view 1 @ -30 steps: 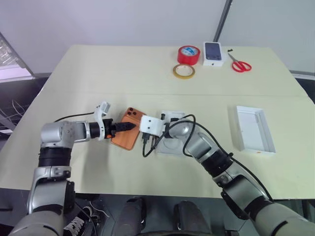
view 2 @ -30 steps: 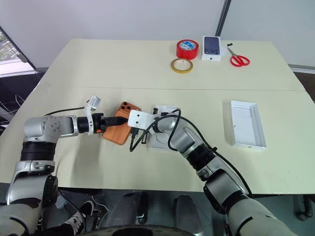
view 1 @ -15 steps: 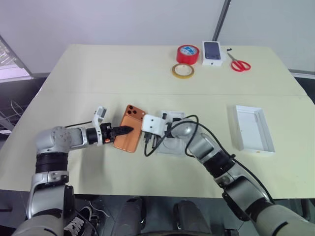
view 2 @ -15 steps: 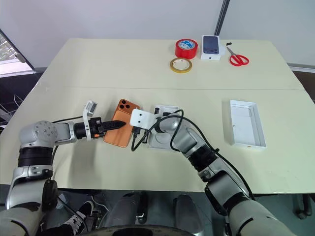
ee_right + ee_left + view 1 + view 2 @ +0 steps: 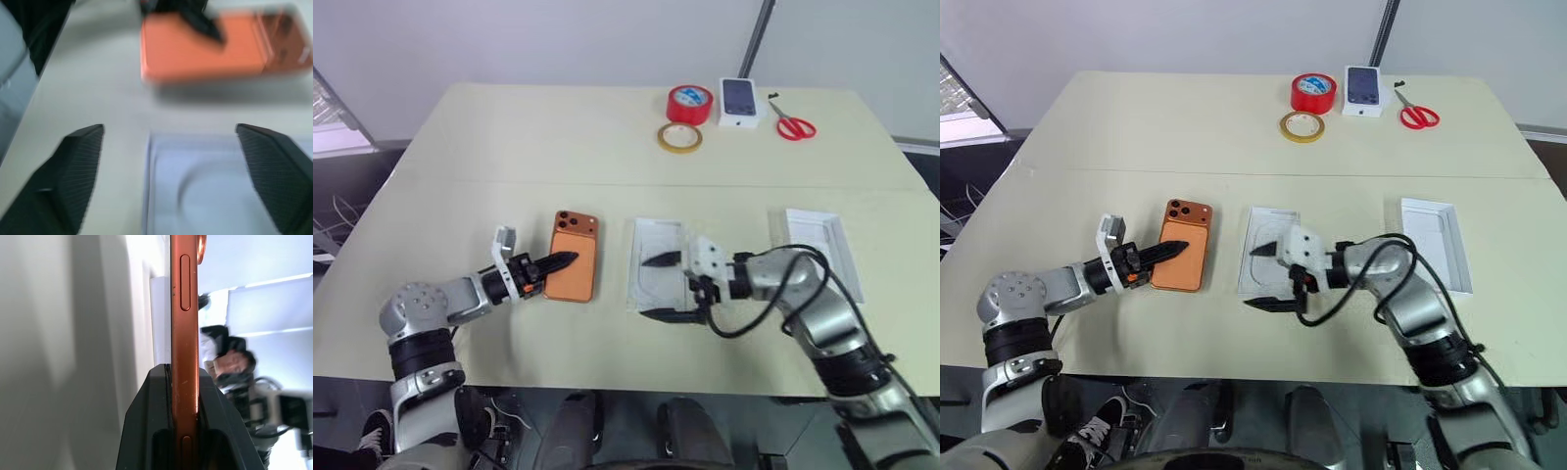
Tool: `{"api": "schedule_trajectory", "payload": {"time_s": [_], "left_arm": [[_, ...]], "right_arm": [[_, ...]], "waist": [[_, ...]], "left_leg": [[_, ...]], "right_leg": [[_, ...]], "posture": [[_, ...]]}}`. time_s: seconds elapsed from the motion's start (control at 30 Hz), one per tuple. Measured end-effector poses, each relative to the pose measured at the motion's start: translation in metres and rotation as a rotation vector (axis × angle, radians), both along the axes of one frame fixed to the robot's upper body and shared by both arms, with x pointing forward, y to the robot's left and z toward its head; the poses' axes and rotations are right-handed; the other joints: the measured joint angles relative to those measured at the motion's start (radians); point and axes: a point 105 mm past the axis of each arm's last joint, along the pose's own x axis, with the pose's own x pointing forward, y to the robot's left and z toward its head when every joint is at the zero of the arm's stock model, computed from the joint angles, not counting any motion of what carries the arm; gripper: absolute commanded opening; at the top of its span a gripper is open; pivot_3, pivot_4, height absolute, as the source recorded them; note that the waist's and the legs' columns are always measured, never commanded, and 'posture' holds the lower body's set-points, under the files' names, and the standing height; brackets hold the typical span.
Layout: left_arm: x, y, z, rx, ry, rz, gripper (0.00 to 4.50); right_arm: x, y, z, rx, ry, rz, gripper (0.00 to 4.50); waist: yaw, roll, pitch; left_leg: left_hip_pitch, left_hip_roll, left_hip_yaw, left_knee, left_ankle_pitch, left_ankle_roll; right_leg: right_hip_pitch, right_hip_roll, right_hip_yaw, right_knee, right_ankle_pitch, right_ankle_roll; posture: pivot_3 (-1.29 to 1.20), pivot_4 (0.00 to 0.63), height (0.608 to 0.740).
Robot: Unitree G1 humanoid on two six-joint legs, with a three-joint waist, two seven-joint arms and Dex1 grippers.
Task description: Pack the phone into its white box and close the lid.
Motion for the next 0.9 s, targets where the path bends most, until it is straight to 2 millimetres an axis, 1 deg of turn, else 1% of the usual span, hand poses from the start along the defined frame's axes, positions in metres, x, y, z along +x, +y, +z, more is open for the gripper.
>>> {"api": "schedule_trajectory", "payload": {"time_s": [0.03,0.07,0.13,0.2,0.23,0.33,0.57,0.7,0.8,0.87,0.9], "left_arm": [[0.001,-0.001,0.0,0.006,0.0,0.004,0.0],[0.001,-0.002,0.0,0.009,-0.003,0.009,0.0],[0.002,-0.004,-0.001,0.009,-0.004,0.013,0.0],[0.003,-0.005,-0.001,0.012,-0.003,0.016,0.0],[0.003,-0.005,-0.001,0.011,-0.005,0.018,0.0],[0.004,-0.005,0.0,0.009,-0.01,0.019,0.0],[0.004,-0.005,0.0,0.01,-0.007,0.02,0.0],[0.004,-0.006,0.0,0.008,-0.006,0.019,0.0],[0.004,-0.008,0.0,0.003,-0.006,0.016,0.0],[0.004,-0.01,0.0,0.002,-0.005,0.014,0.0],[0.004,-0.01,0.0,0.005,-0.006,0.014,0.0]], "right_arm": [[-0.003,-0.003,-0.003,-0.01,-0.003,0.007,4.47],[-0.005,-0.004,-0.005,-0.012,-0.011,0.014,4.24],[-0.009,-0.004,-0.009,-0.015,-0.032,0.027,3.65],[-0.009,-0.003,-0.01,-0.025,-0.061,0.035,2.51],[-0.009,-0.002,-0.01,-0.027,-0.074,0.039,2.22],[-0.005,-0.001,-0.011,-0.038,-0.129,0.022,2.22],[-0.002,-0.001,-0.025,-0.074,-0.138,0.005,2.22],[-0.002,-0.001,-0.026,-0.077,-0.143,0.007,2.22],[-0.002,0.001,-0.028,-0.074,-0.142,0.006,1.39],[-0.001,0.002,-0.03,-0.076,-0.144,0.005,0.36],[-0.001,0.003,-0.03,-0.073,-0.145,0.004,0.02]], "waist": [[-0.001,0.0,0.0],[-0.002,0.0,0.0],[0.0,0.0,0.0],[0.001,0.0,0.0],[0.002,0.0,0.0],[0.002,-0.001,0.0],[0.002,-0.002,0.001],[0.002,-0.002,0.001],[0.002,-0.002,0.001],[0.002,-0.002,0.001],[0.002,-0.002,0.001]], "left_leg": [[0.0,0.0,0.0,0.0,0.0,0.0],[0.0,0.0,0.0,0.0,0.0,0.0],[0.0,0.0,0.0,0.0,0.0,0.0],[0.0,0.0,0.0,0.001,0.0,0.0],[0.0,0.0,0.0,0.001,0.0,0.0],[0.0,0.0,0.0,0.001,0.0,0.0],[0.0,0.0,0.0,0.001,0.0,0.0],[0.0,0.0,0.0,0.001,0.0,0.0],[0.0,0.0,0.0,0.001,0.0,0.0],[0.0,0.0,0.0,0.001,0.0,0.0],[0.0,0.0,0.0,0.001,0.0,-0.001]], "right_leg": [[0.0,0.0,0.0,0.0,0.0,0.0],[0.0,0.001,0.0,0.0,0.0,0.0],[0.0,0.001,0.0,0.0,0.0,0.0],[0.001,0.0,0.0,0.0,0.0,0.0],[0.001,0.0,0.0,0.0,0.0,0.0],[0.001,0.0,0.0,0.0,0.0,0.0],[0.001,0.0,0.0,0.0,0.0,0.0],[0.001,0.001,0.0,0.0,0.0,0.0],[0.001,0.001,0.0,0.0,0.0,0.0],[0.001,0.001,0.0,0.0,0.0,0.0],[0.001,0.001,0.0,0.0,0.0,0.0]], "posture": [[0.0,0.15,0.74],[0.0,0.15,0.74],[0.0,0.15,0.74],[0.0,0.15,0.74],[0.0,0.15,0.74],[0.0,0.15,0.74],[0.0,0.15,0.74],[0.0,0.15,0.74],[0.0,0.15,0.74],[0.0,0.15,0.74],[0.0,0.15,0.74]]}}
